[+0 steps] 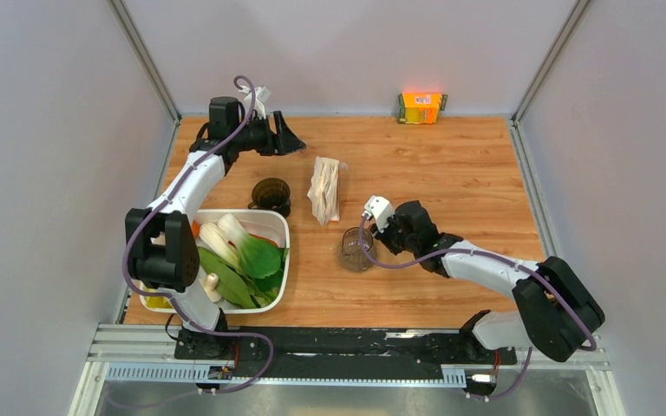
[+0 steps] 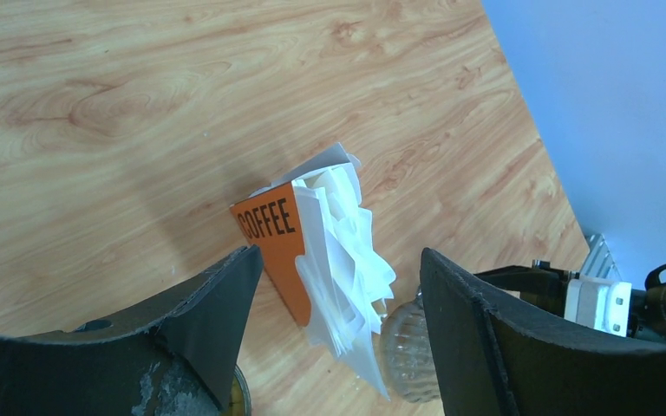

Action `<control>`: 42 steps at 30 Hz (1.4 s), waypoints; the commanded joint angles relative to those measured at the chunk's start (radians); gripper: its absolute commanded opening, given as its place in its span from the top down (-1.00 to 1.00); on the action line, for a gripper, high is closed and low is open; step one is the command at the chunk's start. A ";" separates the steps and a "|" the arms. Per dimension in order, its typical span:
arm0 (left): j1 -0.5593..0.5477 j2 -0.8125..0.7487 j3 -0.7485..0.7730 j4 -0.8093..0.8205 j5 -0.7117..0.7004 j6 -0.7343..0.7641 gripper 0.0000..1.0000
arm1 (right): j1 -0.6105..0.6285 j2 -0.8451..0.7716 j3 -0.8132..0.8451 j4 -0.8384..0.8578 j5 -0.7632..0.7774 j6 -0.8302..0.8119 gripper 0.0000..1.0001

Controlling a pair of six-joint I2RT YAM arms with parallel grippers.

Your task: Place the coffee filter in the dripper

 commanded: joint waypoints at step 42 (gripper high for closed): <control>-0.577 0.227 0.439 -1.027 -0.388 1.683 -0.59 | -0.749 -0.025 0.483 -0.906 -0.814 -0.340 -1.00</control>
